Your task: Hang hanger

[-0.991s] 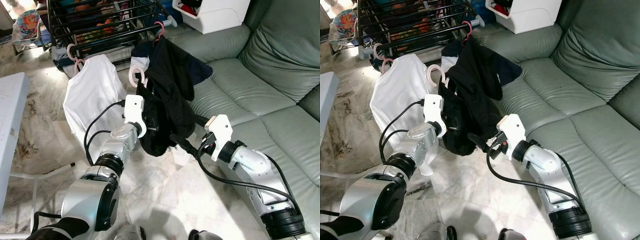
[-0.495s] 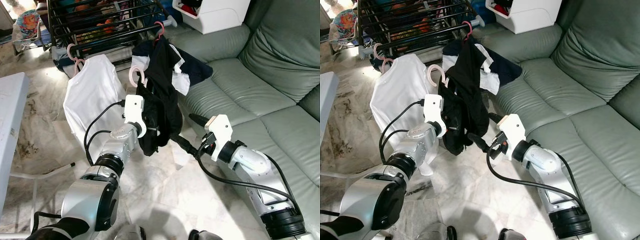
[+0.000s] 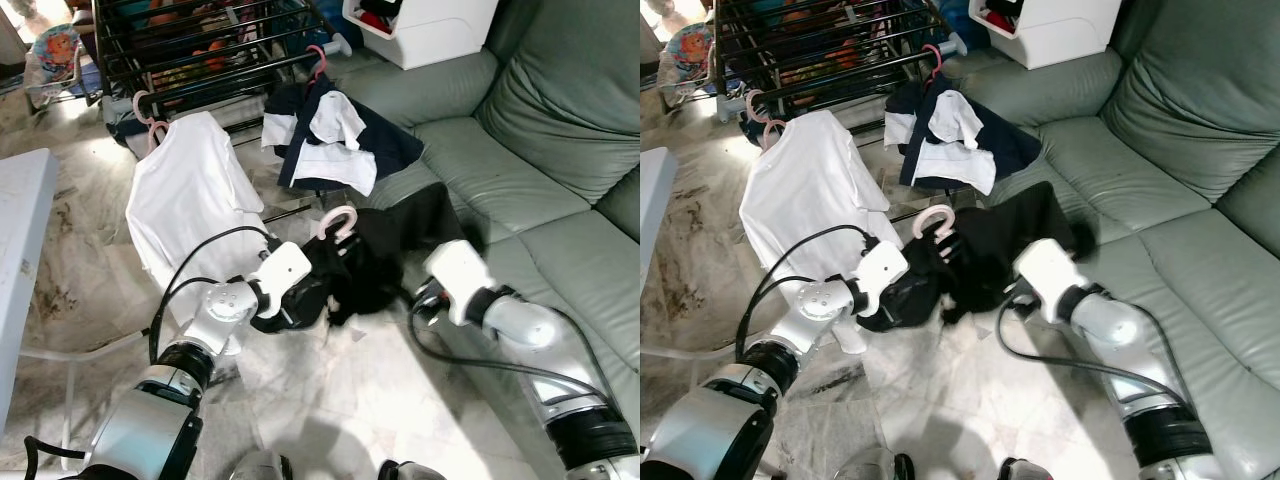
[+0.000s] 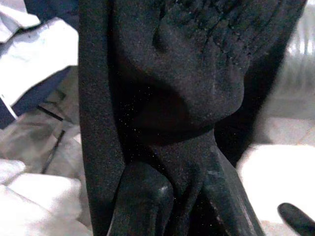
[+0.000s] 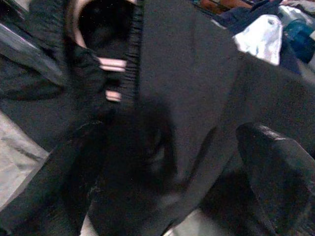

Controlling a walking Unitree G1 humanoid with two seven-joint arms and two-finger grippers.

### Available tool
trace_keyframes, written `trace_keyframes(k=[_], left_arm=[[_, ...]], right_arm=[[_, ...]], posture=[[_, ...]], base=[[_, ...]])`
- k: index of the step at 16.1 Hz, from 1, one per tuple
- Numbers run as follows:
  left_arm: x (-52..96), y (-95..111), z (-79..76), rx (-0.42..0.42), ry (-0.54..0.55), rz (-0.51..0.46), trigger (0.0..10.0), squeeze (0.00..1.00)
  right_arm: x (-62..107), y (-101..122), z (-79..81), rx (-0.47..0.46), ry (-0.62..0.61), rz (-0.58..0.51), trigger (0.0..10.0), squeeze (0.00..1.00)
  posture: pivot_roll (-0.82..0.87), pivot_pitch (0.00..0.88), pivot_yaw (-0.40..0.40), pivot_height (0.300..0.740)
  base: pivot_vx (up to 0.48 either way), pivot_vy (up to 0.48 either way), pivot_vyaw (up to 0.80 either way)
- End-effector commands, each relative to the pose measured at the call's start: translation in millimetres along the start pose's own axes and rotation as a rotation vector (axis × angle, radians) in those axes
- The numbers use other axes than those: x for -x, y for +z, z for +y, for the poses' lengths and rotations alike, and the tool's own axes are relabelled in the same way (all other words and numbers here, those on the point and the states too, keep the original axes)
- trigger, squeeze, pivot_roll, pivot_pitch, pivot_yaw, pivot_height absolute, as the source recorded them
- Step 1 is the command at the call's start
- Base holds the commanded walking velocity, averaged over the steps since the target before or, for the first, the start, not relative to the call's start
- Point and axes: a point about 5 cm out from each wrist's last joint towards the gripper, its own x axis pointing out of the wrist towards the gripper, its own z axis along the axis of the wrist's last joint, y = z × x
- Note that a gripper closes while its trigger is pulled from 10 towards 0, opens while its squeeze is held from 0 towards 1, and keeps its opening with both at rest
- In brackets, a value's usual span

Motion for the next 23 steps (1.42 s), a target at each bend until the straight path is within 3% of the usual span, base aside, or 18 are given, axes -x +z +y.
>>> trace_keyframes(k=[1,2,3,4,6,12,14,15,17,21,23], left_arm=[[7.4,0.1,7.4,-0.057,-0.002,-0.008,0.0,0.00],[8.4,-1.6,7.3,-0.065,-0.005,0.000,0.0,0.00],[11.9,-6.5,8.3,-0.093,-0.014,0.027,0.0,0.00],[16.8,-11.6,12.1,-0.116,-0.016,0.061,0.0,0.00],[18.0,-11.8,14.5,-0.135,-0.015,0.072,0.0,0.00],[16.1,-17.6,0.4,-0.256,-0.099,0.101,0.0,0.00],[17.4,-19.2,-0.1,-0.261,-0.107,0.104,0.0,0.00],[17.8,-19.5,0.0,-0.264,-0.108,0.104,0.0,0.00],[17.4,-18.1,-2.5,-0.276,-0.136,0.088,0.0,0.00],[14.8,-12.7,-11.4,-0.330,-0.200,0.043,0.0,0.00],[10.2,-2.8,-16.1,-0.357,-0.225,-0.013,0.0,0.00]], right_arm=[[-1.3,-3.9,-1.1,0.013,-0.003,0.006,10.0,0.00],[-1.7,-4.5,-0.1,0.010,0.010,0.007,10.0,0.00],[-0.4,-4.8,3.5,0.037,0.080,0.010,10.0,1.00],[5.5,-8.2,7.7,0.086,0.225,0.047,10.0,1.00],[13.0,-7.2,9.0,0.113,0.366,0.077,10.0,1.00],[16.1,3.9,2.0,0.209,0.469,0.080,10.0,1.00],[19.7,10.9,-3.7,0.230,0.505,0.076,10.0,1.00],[20.1,17.9,-11.0,0.232,0.504,0.070,10.0,0.94],[21.0,27.9,-26.1,0.250,0.503,0.073,10.0,0.00],[21.1,35.9,-42.0,0.230,0.516,0.074,10.0,0.00],[22.5,21.5,-46.1,0.206,0.553,0.145,10.0,0.00]], posture=[[-0.11,0.013,0.078,0.740],[-0.10,0.012,0.078,0.740],[-0.10,0.012,0.077,0.740],[-0.10,0.011,0.076,0.740],[-0.10,0.010,0.075,0.740],[-0.11,0.011,0.077,0.740],[-0.11,0.011,0.077,0.740],[-0.11,0.014,0.076,0.740],[-0.11,0.012,0.074,0.740],[-0.11,0.012,0.069,0.740],[-0.11,0.017,0.061,0.740]], base=[[0.000,0.000,0.00],[0.000,0.000,0.00],[0.000,0.000,0.00],[0.000,0.000,0.00],[0.000,0.000,0.00],[0.000,0.000,0.00],[0.000,0.000,0.00],[0.000,0.000,0.00],[0.000,0.000,0.00],[0.000,0.000,0.00],[0.000,0.000,0.00]])
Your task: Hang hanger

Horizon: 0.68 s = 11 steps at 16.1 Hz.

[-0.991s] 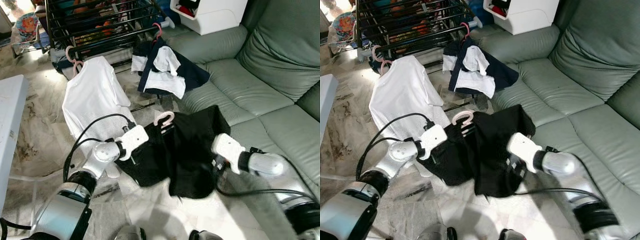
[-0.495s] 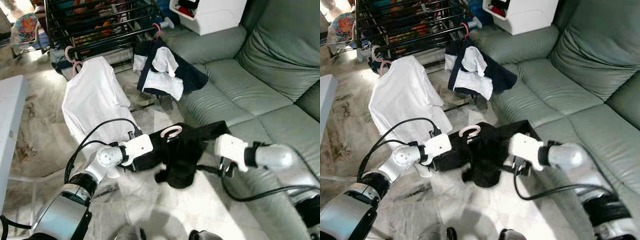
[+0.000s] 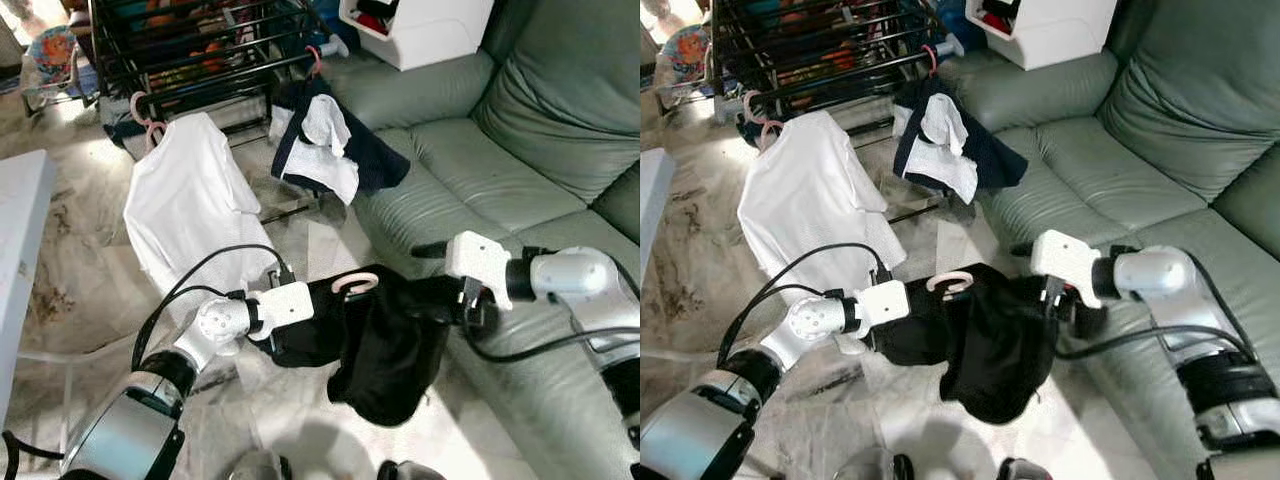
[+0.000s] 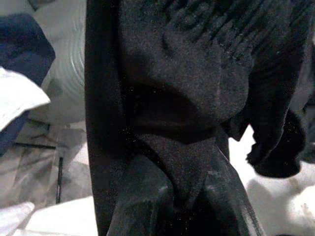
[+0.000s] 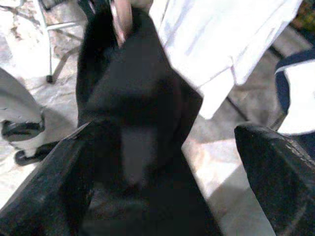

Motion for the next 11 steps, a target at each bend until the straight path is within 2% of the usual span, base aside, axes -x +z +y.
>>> trace_keyframes(k=[1,3,4,5,7,8,11], left_arm=[[-2.4,15.2,4.6,-0.064,-0.011,-0.075,0.0,0.00],[-4.3,20.4,4.5,-0.079,-0.015,-0.101,0.0,0.00],[-5.2,22.6,4.5,-0.087,-0.017,-0.111,0.0,0.00],[-6.4,26.1,4.0,-0.107,-0.027,-0.127,0.0,0.00],[-8.2,30.5,1.8,-0.135,-0.044,-0.146,0.0,0.00],[-9.5,33.4,-0.7,-0.161,-0.062,-0.157,0.0,0.00],[-10.7,35.2,-2.4,-0.187,-0.077,-0.160,0.0,0.00]], right_arm=[[0.1,-6.8,-0.1,-0.004,0.064,0.040,10.0,0.00],[-1.6,-10.1,1.6,-0.024,0.106,0.053,10.0,0.00],[-3.1,-12.4,2.7,-0.027,0.133,0.066,3.6,0.00],[-5.5,-16.1,3.5,-0.033,0.165,0.084,0.0,0.00],[-7.9,-19.8,3.0,-0.018,0.201,0.115,0.0,0.00],[-9.0,-19.6,-0.4,0.021,0.225,0.144,0.0,0.00],[-9.2,-13.7,-7.8,0.070,0.236,0.166,0.0,0.00]], posture=[[-0.11,0.019,0.057,0.740],[-0.11,0.019,0.053,0.740],[-0.10,0.022,0.050,0.740],[-0.10,0.025,0.045,0.740],[-0.10,0.026,0.044,0.740],[-0.10,0.026,0.042,0.740],[-0.10,0.026,0.042,0.740]], base=[[0.000,0.000,0.00],[0.000,0.000,0.00],[0.000,0.000,0.00],[0.000,0.000,0.00],[0.000,0.000,0.00],[0.000,0.000,0.00],[0.000,0.000,0.00]])
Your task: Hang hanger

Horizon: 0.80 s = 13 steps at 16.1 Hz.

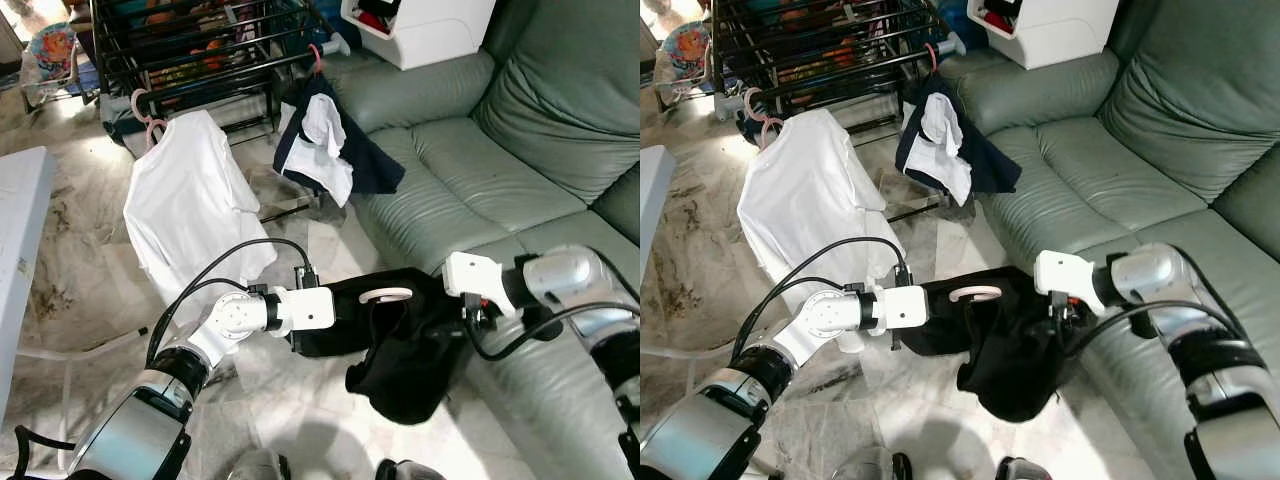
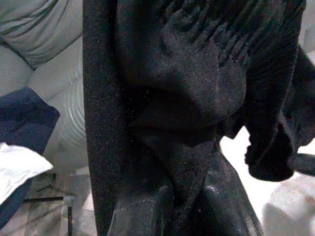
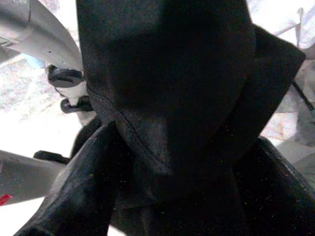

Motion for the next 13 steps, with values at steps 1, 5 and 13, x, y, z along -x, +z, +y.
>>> trace_keyframes(k=[1,5,13], left_arm=[[-0.5,5.5,1.3,-0.044,-0.013,-0.024,0.0,0.00],[-2.4,4.3,0.0,-0.048,-0.020,-0.010,0.0,0.00],[-2.3,2.7,-1.6,-0.043,-0.022,-0.002,0.0,0.00]], right_arm=[[-0.8,6.3,-3.2,0.037,0.027,0.004,0.0,0.00],[3.6,14.0,-12.8,0.105,0.004,0.031,6.6,0.00],[8.5,8.1,-15.3,0.129,0.019,0.089,9.3,0.00]], posture=[[-0.10,0.026,0.042,0.740],[-0.11,0.027,0.041,0.740],[-0.11,0.027,0.041,0.740]], base=[[0.000,0.000,0.00],[0.000,0.000,0.00],[0.000,0.000,0.00]])
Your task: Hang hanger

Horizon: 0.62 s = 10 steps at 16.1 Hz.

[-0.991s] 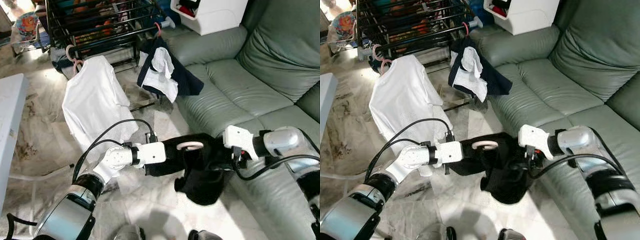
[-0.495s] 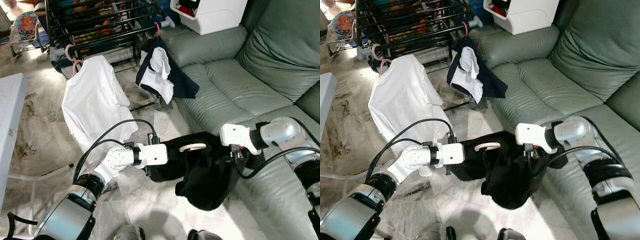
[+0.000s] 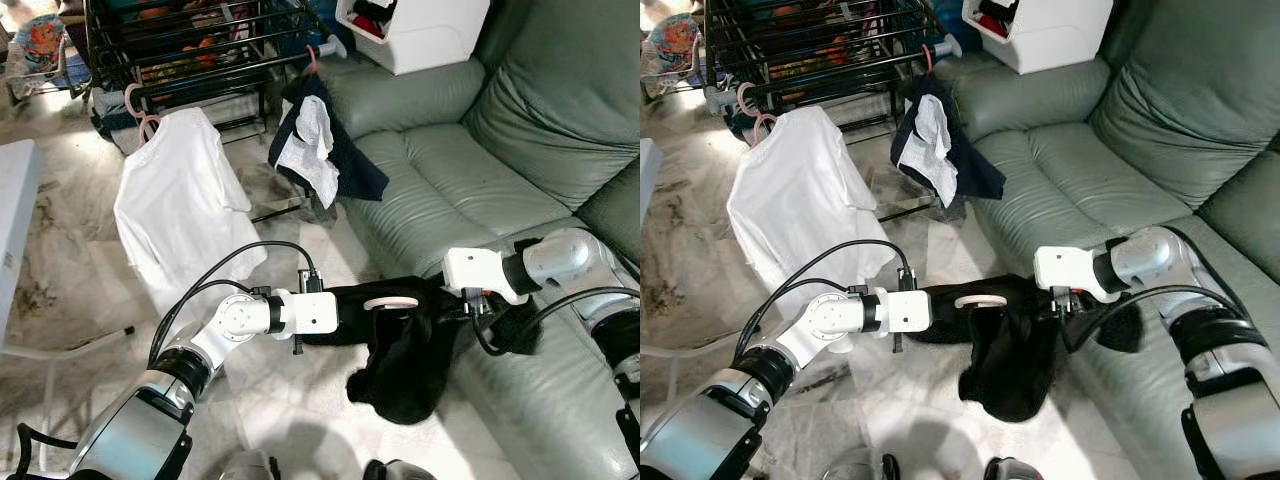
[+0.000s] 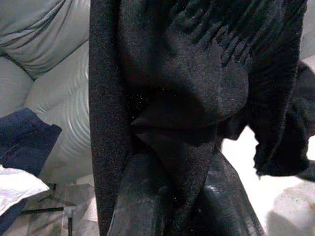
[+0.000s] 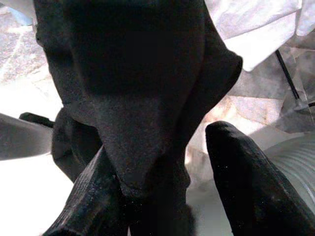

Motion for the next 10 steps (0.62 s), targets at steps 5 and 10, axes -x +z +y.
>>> trace_keyframes(k=[5,10], left_arm=[[0.7,1.9,1.6,-0.019,-0.006,-0.009,0.0,0.00],[0.7,1.9,1.6,-0.019,-0.006,-0.009,0.0,0.00]], right_arm=[[2.7,5.1,-3.5,0.028,0.005,0.001,9.3,0.00],[2.7,5.1,-3.5,0.028,0.005,0.001,9.3,0.00]], posture=[[-0.11,0.027,0.041,0.740],[-0.11,0.027,0.041,0.740]], base=[[0.000,0.000,0.00],[0.000,0.000,0.00]])
